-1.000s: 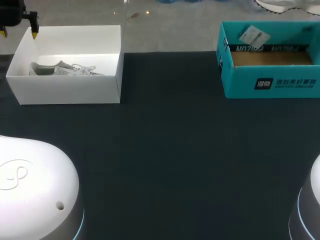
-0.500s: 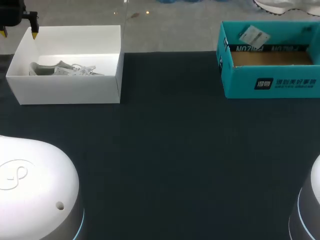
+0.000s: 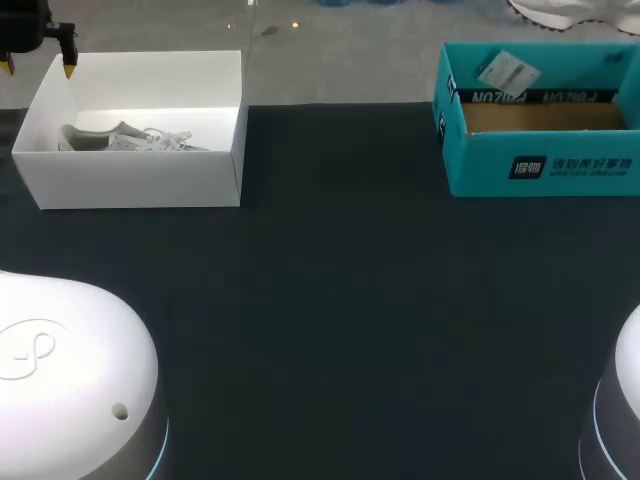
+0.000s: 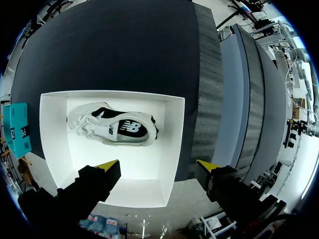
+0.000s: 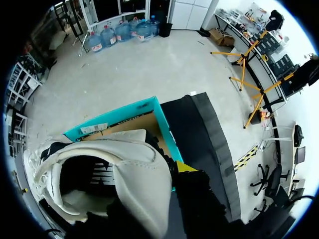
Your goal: Take the shoe out of the shoebox, open the shoe tongue, remove and reinsert the insole, then place the shoe into the shoebox
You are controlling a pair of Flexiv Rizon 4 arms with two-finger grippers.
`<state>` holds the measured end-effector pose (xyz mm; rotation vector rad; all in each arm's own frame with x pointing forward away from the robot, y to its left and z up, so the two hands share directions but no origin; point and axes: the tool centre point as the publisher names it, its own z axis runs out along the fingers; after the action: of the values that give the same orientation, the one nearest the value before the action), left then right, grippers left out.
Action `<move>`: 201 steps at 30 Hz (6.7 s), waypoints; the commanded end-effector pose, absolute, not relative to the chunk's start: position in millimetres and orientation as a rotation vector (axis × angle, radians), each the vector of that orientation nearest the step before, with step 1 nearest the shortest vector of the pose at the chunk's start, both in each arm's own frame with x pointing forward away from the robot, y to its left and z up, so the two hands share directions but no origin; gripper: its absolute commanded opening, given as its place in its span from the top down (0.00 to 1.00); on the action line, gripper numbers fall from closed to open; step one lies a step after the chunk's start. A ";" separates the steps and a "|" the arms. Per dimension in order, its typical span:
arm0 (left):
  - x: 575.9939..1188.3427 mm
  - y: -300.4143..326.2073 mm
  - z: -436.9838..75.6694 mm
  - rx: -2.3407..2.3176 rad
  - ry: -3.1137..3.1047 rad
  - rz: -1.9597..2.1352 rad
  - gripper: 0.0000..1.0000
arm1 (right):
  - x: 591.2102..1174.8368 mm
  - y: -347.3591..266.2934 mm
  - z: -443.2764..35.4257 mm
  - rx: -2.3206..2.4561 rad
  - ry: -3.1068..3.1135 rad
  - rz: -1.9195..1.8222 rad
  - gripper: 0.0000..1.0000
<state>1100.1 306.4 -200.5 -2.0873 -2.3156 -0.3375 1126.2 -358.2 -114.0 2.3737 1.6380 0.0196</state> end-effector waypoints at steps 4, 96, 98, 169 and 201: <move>1099.9 305.9 -200.3 -2.085 -2.315 -0.340 0.00 | 1057.7 -324.2 -109.9 2.274 1.642 0.074 1.00; 1099.9 305.9 -200.3 -2.085 -2.315 -0.340 0.00 | 739.2 -65.8 -100.6 2.202 1.926 -0.152 1.00; 1099.9 305.9 -200.3 -2.085 -2.315 -0.340 0.00 | 737.6 -62.3 -102.9 2.196 1.904 -0.181 1.00; 1099.9 305.9 -200.3 -2.085 -2.315 -0.340 0.00 | 691.3 28.0 -395.9 2.274 1.796 -0.201 1.00; 1099.9 305.9 -200.3 -2.085 -2.315 -0.340 0.00 | 658.4 35.5 -235.1 1.926 2.526 0.343 0.00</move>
<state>1100.0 306.3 -200.5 -2.0874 -2.3156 -0.3375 673.2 59.8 -273.6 2.1894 2.1946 -0.0434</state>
